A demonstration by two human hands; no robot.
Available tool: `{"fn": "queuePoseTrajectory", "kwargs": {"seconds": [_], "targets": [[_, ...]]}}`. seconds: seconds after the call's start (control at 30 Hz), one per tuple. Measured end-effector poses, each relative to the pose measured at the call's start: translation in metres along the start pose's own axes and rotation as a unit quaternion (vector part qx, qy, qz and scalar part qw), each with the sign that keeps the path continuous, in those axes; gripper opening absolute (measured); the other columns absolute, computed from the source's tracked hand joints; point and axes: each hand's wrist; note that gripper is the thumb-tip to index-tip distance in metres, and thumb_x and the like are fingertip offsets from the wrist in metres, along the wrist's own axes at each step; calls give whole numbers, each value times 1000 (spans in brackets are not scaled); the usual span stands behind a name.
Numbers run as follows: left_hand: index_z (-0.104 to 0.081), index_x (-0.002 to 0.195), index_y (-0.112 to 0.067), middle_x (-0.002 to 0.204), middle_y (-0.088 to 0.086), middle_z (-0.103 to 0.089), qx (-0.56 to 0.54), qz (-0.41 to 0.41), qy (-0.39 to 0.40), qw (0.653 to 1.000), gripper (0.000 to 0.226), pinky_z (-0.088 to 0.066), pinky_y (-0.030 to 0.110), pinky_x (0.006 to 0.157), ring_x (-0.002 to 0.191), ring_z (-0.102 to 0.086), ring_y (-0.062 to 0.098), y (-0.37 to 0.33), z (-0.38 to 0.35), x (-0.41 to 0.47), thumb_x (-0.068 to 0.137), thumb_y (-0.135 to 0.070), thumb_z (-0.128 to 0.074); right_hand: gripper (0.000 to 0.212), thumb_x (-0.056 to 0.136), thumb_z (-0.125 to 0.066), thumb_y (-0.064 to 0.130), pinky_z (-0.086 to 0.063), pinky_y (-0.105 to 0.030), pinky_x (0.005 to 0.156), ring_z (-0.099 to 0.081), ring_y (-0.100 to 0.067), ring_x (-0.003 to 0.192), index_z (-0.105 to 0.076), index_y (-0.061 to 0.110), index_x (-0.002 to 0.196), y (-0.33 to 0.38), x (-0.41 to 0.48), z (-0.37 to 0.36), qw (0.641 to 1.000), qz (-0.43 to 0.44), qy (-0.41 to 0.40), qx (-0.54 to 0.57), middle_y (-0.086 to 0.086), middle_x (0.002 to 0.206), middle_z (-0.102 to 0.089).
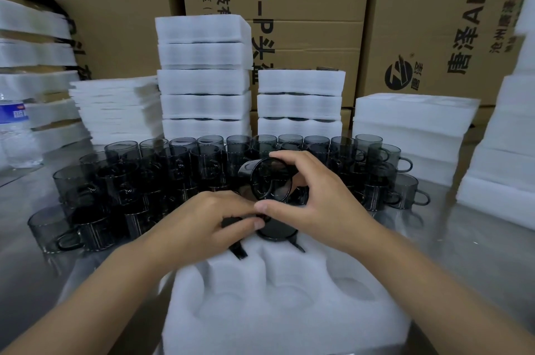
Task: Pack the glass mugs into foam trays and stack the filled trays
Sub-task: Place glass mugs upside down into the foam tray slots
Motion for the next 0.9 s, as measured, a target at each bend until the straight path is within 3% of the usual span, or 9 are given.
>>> {"fn": "queuePoseTrajectory", "kwargs": {"seconds": [0.13, 0.23, 0.33, 0.43, 0.53, 0.6, 0.7, 0.83, 0.9], "targets": [[-72, 105, -23, 88, -35, -55, 15, -5, 20, 1000, 26, -46, 18, 81, 90, -55, -9, 0, 1, 1, 94, -33, -50, 51, 70, -72, 53, -40, -12, 76, -52, 7, 92, -50, 43, 115, -3, 2, 1, 999, -5, -30, 15, 25, 107, -53], [-70, 103, -31, 88, -27, -57, 14, 6, 17, 1000, 23, -50, 26, 79, 89, -56, -4, 0, 1, 1, 93, -34, -50, 56, 69, -73, 51, -44, -13, 79, -55, 2, 91, -49, 42, 119, -3, 2, 1, 1000, 0, -25, 15, 23, 109, -54], [-71, 104, -31, 101, -16, -66, 13, 23, 16, 1000, 24, -52, 36, 85, 101, -59, 4, 1, 0, 1, 92, -35, -50, 60, 69, -77, 45, -43, -13, 83, -54, 3, 95, -50, 37, 122, -2, 2, 2, 1000, 8, -6, 17, 21, 112, -53], [-66, 116, -36, 110, -23, -65, 17, 14, 7, 1000, 31, -50, 31, 90, 108, -55, -5, 2, -1, 0, 89, -45, -53, 53, 70, -79, 35, -45, -11, 78, -58, 2, 88, -52, 39, 115, -1, 4, 7, 999, 3, -21, 32, 20, 106, -58], [-46, 123, -63, 120, -33, -57, -9, 40, -5, 999, 46, -45, 21, 98, 115, -51, -13, 0, 0, -1, 78, -62, -57, 46, 71, -78, 26, -46, -13, 69, -61, 1, 74, -58, 41, 110, -7, 9, 20, 991, -36, -42, 119, 19, 92, -66], [-33, 124, -71, 122, -37, -55, -15, 68, 2, 998, 53, -43, 19, 100, 115, -49, -16, 0, 0, -1, 77, -66, -58, 51, 70, -71, 35, -47, -17, 74, -63, -1, 80, -60, 37, 120, -16, 11, 34, 982, -83, -19, 166, 17, 94, -67], [-32, 125, -71, 117, -36, -58, -40, 99, 7, 994, 61, -43, 20, 102, 113, -50, -17, 2, -1, -1, 81, -45, -66, 54, 59, -62, 50, -39, -19, 73, -57, 8, 76, -61, 51, 113, -32, 11, 52, 972, -130, 68, 184, 24, 89, -63], [-31, 120, -76, 111, -43, -57, -42, 110, 15, 993, 62, -43, 14, 95, 108, -52, -18, 1, -1, -2, 83, -40, -65, 47, 53, -66, 43, -38, -28, 75, -54, -9, 86, -68, 39, 100, -46, 9, 59, 943, -163, 156, 243, 2, 102, -61], [-30, 121, -76, 111, -45, -55, -40, 121, 22, 992, 61, -46, 21, 94, 106, -57, -12, 1, -1, -1, 83, -41, -64, 47, 53, -66, 40, -38, -32, 79, -53, -14, 92, -69, 35, 99, -48, 8, 60, 940, -158, 184, 239, -3, 105, -59]]}}
Point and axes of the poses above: each hand's wrist, its own x-axis towards the middle knuckle, its own z-axis out of the back of the hand, y = z × x
